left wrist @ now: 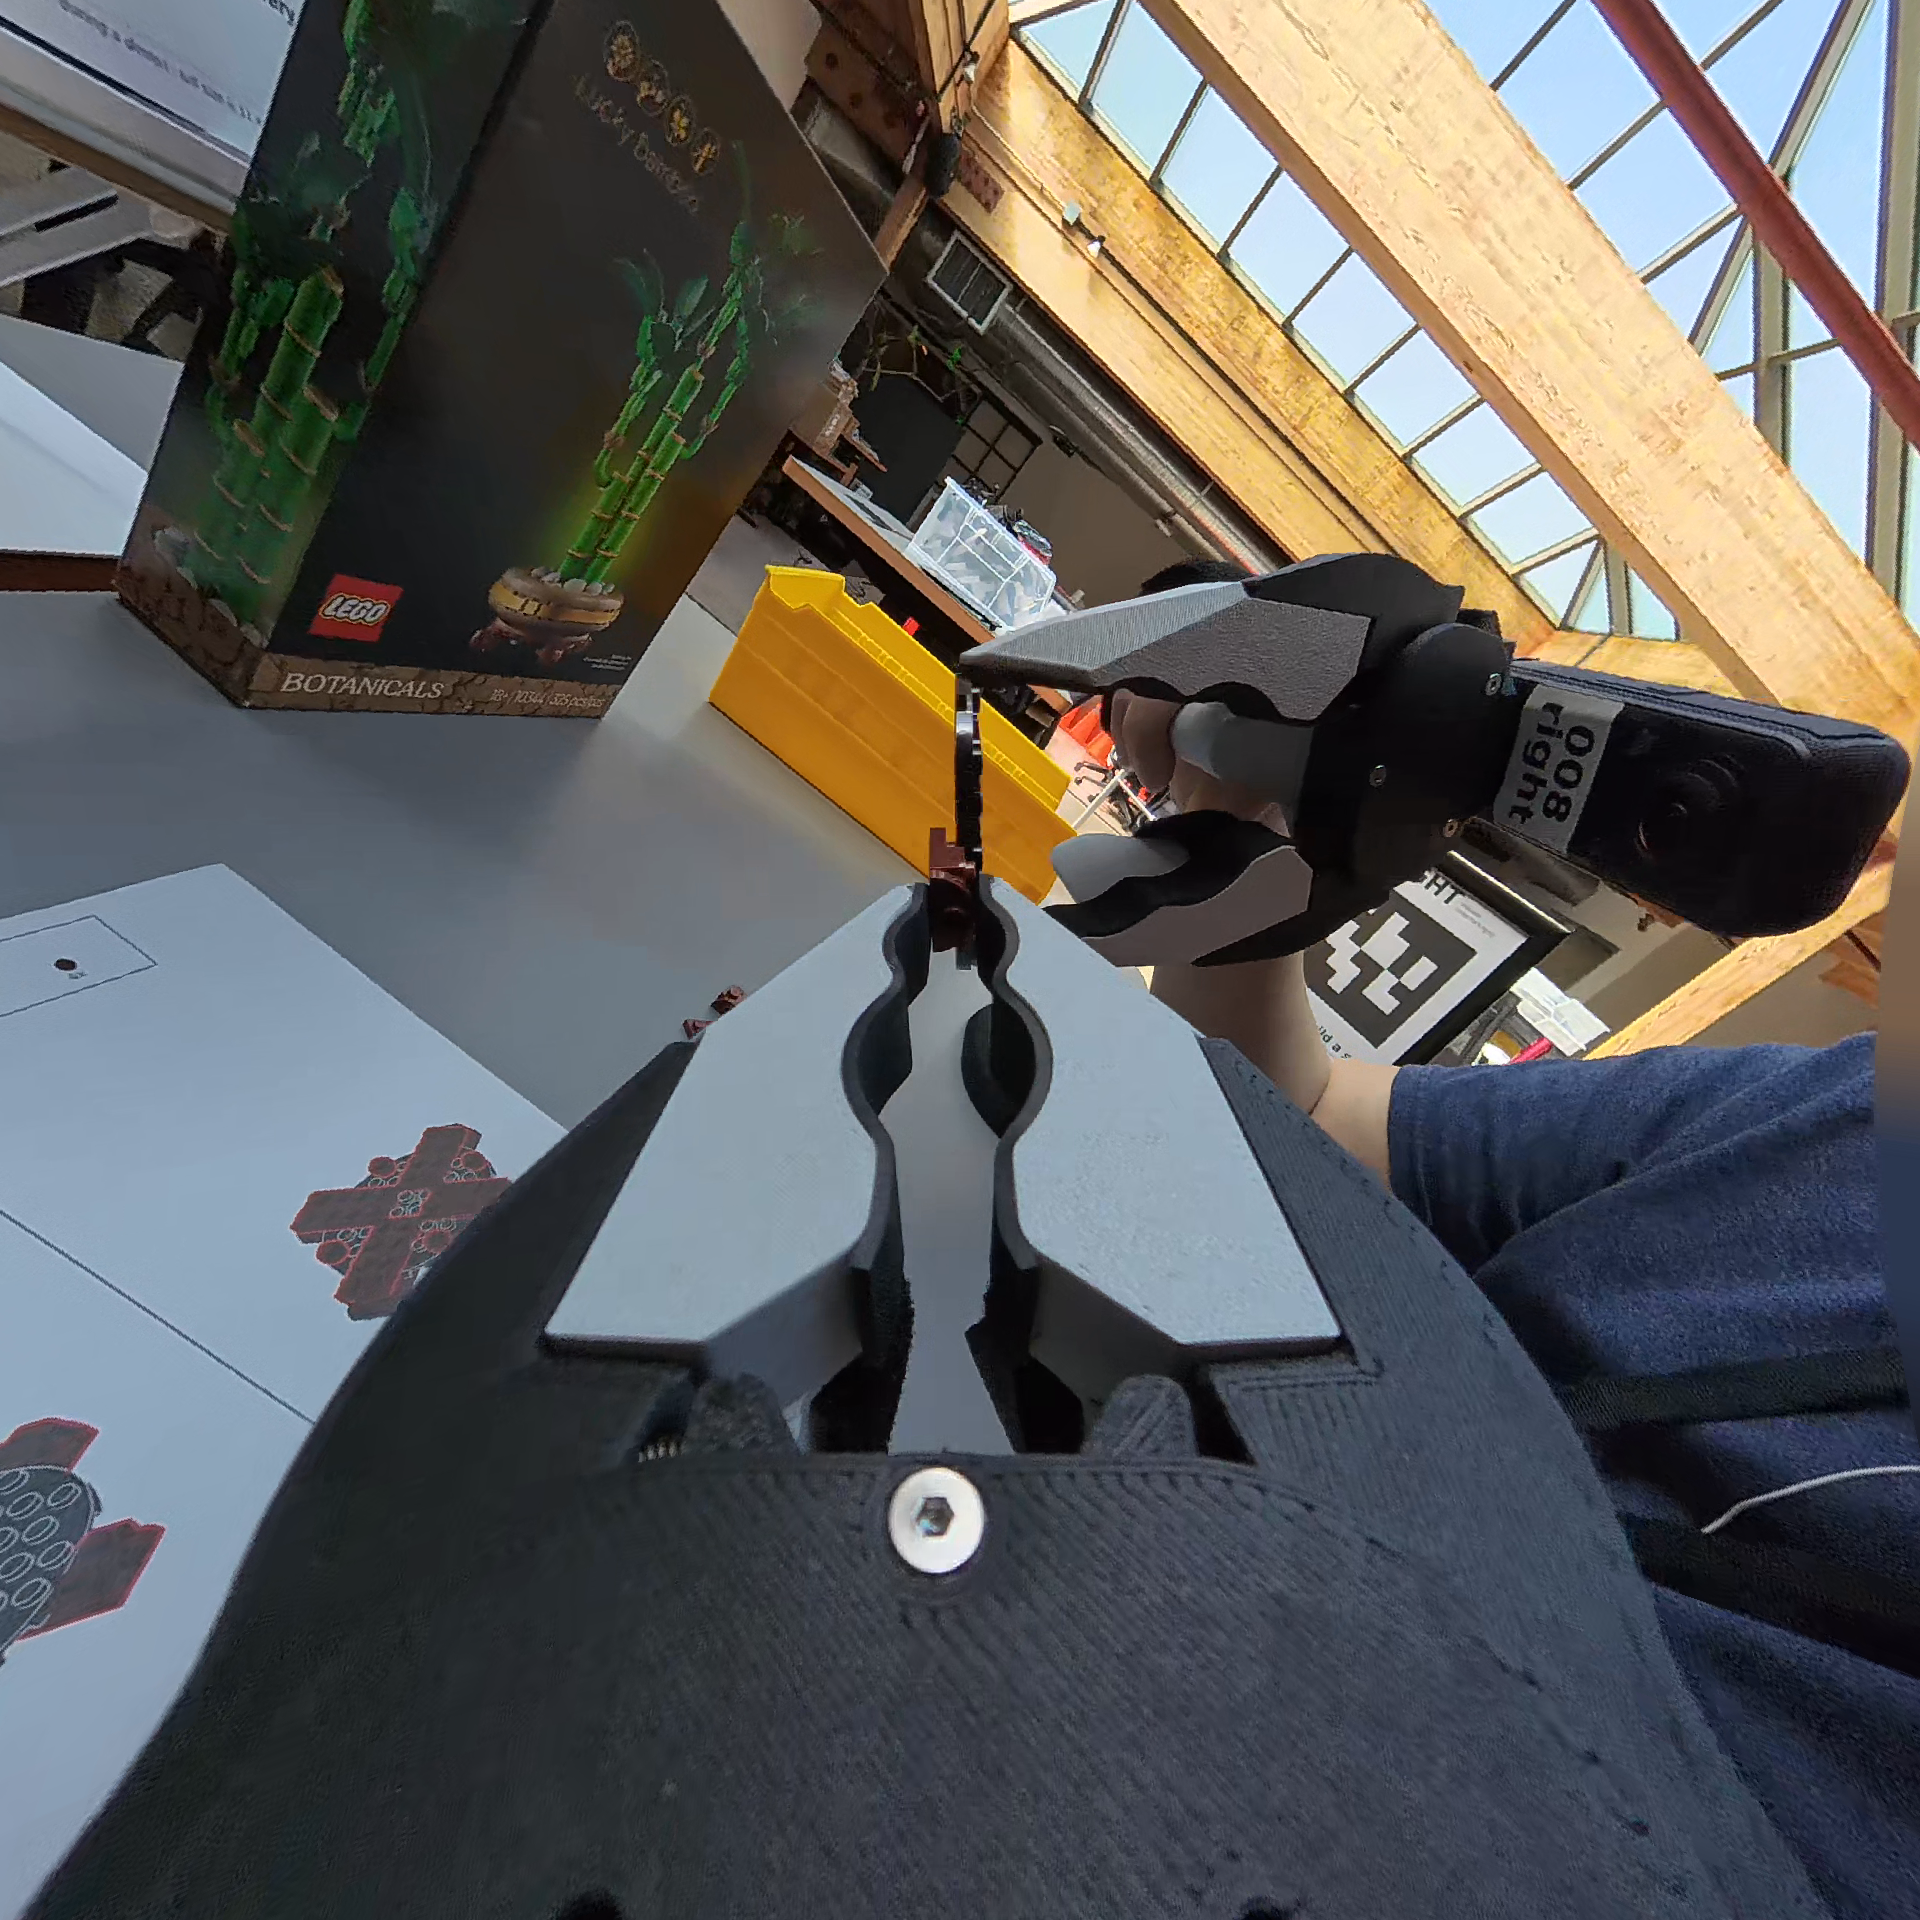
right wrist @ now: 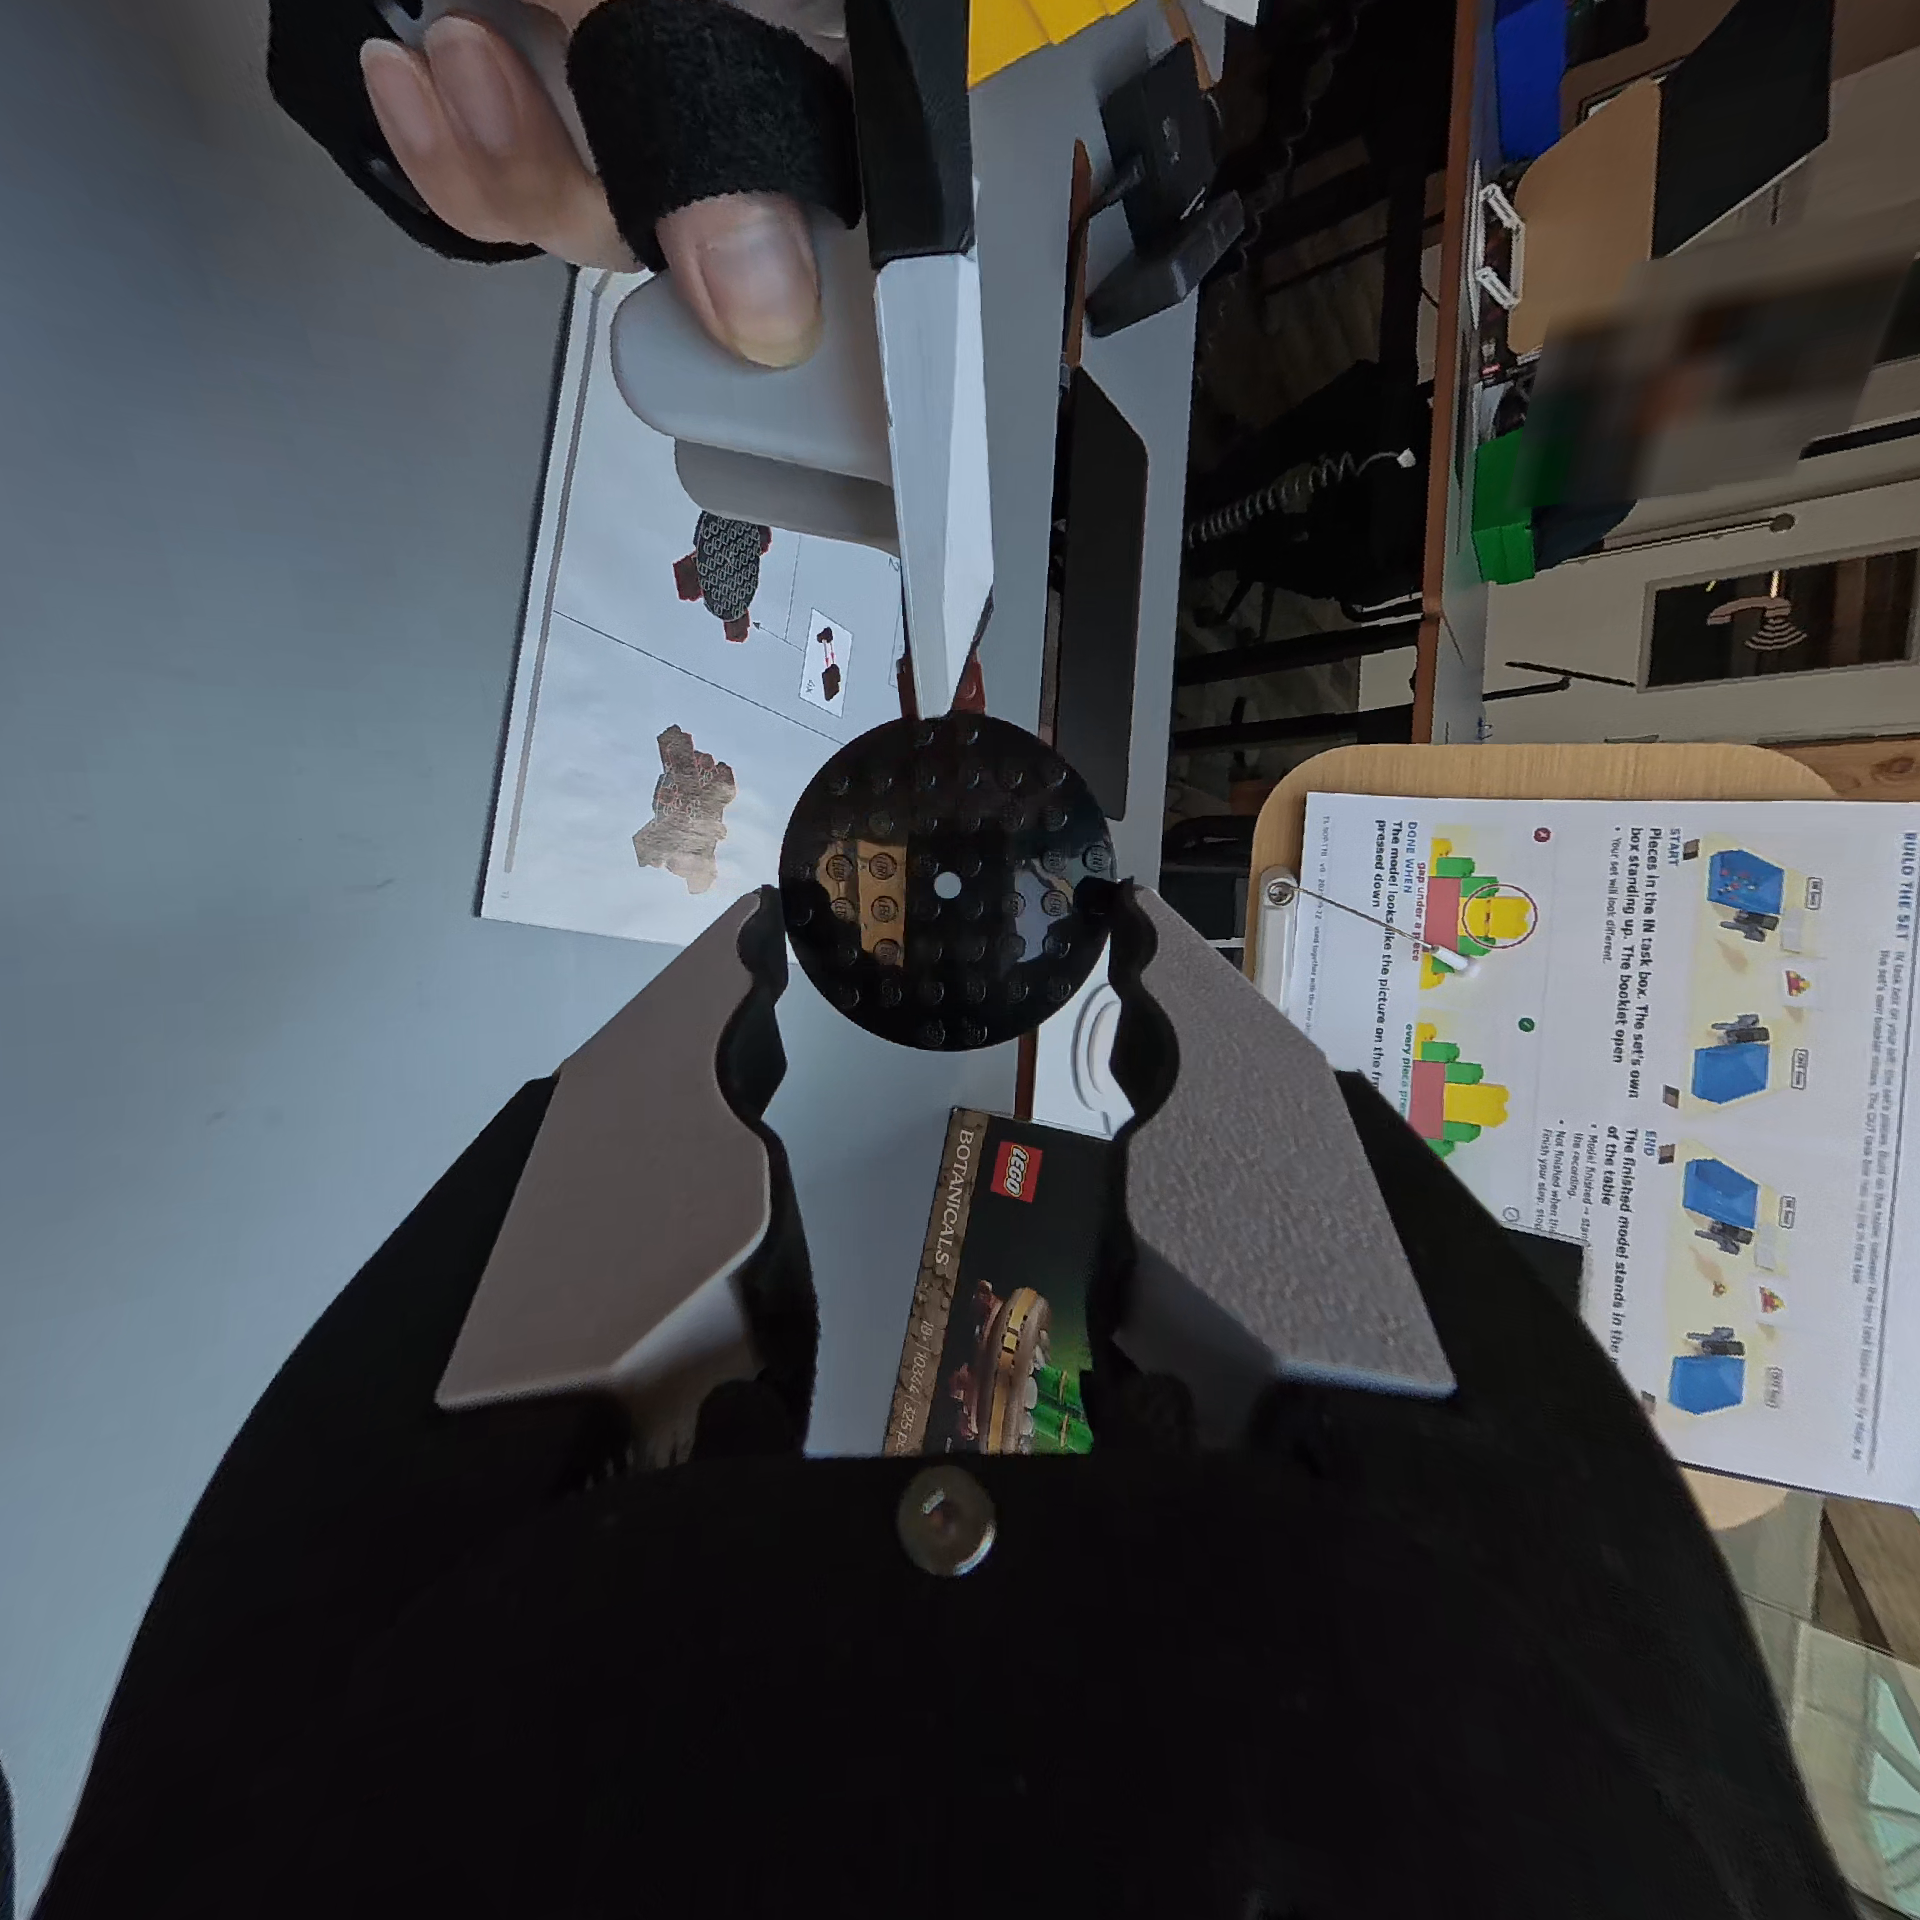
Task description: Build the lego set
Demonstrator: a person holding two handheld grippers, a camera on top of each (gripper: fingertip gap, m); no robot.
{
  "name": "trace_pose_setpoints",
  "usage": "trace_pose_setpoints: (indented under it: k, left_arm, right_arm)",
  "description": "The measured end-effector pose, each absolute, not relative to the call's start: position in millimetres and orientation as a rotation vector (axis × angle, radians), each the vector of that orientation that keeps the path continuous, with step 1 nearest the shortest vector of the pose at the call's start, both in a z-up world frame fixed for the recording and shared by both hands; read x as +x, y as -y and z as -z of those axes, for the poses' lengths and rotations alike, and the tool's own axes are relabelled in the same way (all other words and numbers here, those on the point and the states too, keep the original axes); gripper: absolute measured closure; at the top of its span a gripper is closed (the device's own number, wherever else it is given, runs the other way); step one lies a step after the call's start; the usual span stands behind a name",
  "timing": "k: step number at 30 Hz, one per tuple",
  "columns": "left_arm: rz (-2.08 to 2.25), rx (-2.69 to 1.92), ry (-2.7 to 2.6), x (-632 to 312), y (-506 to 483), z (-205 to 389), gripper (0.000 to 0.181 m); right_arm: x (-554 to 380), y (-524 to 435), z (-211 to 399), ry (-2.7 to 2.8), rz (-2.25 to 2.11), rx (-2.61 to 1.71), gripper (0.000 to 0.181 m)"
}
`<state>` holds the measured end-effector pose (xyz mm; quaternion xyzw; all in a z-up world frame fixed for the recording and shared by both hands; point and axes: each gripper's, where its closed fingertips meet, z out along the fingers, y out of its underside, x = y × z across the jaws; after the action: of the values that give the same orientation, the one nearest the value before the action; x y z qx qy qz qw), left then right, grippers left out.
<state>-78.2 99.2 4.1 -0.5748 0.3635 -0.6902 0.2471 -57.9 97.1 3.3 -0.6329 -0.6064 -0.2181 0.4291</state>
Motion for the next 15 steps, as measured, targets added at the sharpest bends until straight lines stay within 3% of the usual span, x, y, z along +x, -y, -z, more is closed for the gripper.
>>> trace_pose_setpoints:
  k: [15]
  left_arm:
    - [1.526, -1.355, -1.175, -90, -56, 1, 0.175]
  right_arm:
    - [-70, -58, 2, 1.345, 0.832, -1.168, 0.119]
